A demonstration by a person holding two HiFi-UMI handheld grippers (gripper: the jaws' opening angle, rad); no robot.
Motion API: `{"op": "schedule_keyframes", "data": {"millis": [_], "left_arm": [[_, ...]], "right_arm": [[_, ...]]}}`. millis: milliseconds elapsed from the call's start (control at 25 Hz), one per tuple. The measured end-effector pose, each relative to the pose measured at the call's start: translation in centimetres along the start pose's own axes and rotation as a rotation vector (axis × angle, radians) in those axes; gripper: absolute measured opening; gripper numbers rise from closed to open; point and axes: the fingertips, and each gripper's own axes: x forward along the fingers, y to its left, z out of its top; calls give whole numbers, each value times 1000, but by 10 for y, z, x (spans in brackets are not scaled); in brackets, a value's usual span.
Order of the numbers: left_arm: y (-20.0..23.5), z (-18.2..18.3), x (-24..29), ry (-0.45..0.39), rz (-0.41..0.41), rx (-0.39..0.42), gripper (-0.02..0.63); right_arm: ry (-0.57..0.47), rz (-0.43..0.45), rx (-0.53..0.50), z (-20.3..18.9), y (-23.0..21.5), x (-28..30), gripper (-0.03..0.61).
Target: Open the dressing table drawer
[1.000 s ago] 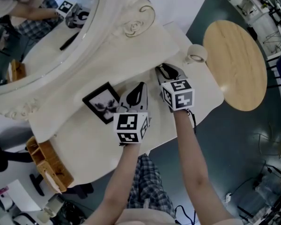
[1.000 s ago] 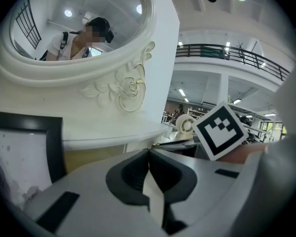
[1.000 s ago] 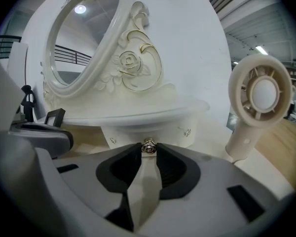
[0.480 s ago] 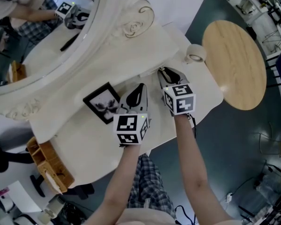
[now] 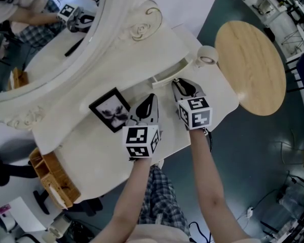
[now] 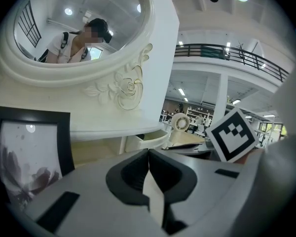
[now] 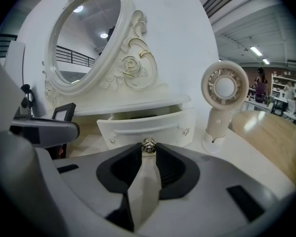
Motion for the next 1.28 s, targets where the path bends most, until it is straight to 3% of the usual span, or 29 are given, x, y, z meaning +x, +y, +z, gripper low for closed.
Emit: {"op": "schedule_keyframes", "data": {"millis": [920,960,1080,1200,1280], "left_arm": [[-11,-4,-24,-6,-12,0,28],[-11,-4,-25,-7,-11,0,28],[-9,-2,-28,-12,-5,-1,28],[-8,1,-31,-17,3,-2,28],[-8,2,-33,-20,5,-1,28]], "right_arm": [[22,-24,14,-20,1,-35,111],[12,-23,20,-18,0,-36,125],[-35,-23,44,-9,-1,-42,304],[-62,-16,62,-6,0,-49,369],[-67,-18,67,-6,0,-53,379]]}}
